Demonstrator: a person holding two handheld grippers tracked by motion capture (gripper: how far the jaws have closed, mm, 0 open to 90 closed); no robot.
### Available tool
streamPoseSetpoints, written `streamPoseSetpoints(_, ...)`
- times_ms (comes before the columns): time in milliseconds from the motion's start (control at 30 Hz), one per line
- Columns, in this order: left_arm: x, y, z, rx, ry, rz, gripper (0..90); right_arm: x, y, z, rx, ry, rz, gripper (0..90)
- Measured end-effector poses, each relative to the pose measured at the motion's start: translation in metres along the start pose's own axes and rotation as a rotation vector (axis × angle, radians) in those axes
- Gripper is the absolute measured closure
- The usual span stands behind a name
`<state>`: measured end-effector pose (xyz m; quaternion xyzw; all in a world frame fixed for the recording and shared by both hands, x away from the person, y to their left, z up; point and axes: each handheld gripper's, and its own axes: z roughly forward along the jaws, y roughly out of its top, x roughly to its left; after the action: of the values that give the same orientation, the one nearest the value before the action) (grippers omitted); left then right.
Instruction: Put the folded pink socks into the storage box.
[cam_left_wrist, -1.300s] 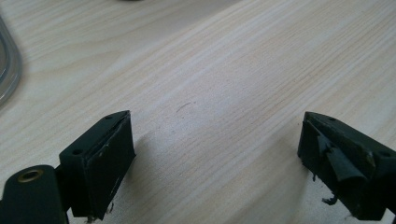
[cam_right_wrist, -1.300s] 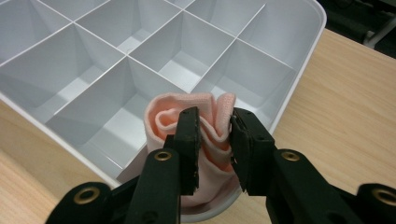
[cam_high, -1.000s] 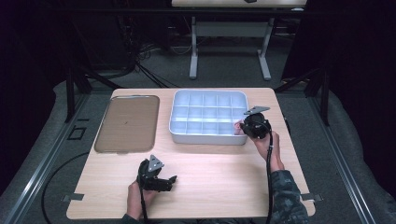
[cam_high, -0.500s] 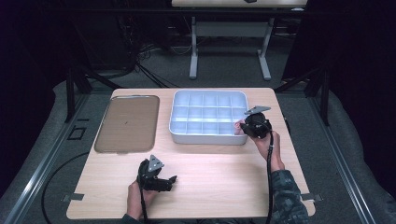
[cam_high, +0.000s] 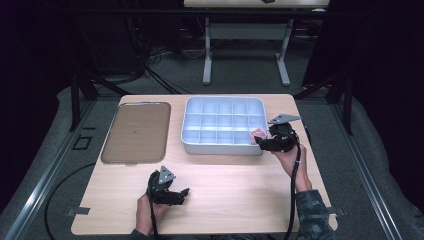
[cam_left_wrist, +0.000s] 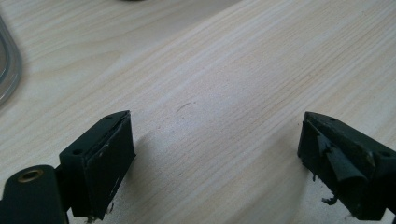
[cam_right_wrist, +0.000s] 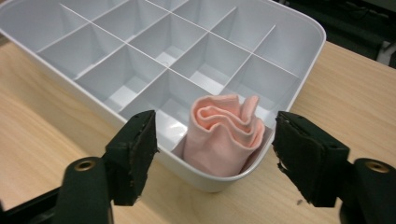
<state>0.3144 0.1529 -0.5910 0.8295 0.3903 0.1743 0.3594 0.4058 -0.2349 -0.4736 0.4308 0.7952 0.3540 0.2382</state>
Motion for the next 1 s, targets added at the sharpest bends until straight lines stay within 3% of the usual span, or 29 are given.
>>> streamPoseSetpoints(300, 0.0, 0.0, 0.0, 0.0, 0.0, 0.0, 10.4, 0.02, 0.0, -0.033, -0.024, 0.013, -0.048, 15.5)
streamPoseSetpoints(500, 0.0, 0.0, 0.0, 0.0, 0.0, -0.001, 10.4, 0.029, -0.008, -0.049, -0.041, 0.011, -0.068, 14.2)
streamPoseSetpoints(767, 0.0, 0.0, 0.0, -0.001, 0.0, -0.001, 10.4, 0.036, -0.029, -0.066, -0.077, 0.008, -0.053, 7.0)
streamPoseSetpoints(1000, 0.0, 0.0, 0.0, 0.0, 0.0, 0.0, 10.4, 0.04, -0.049, -0.075, -0.072, 0.003, -0.042, 4.0)
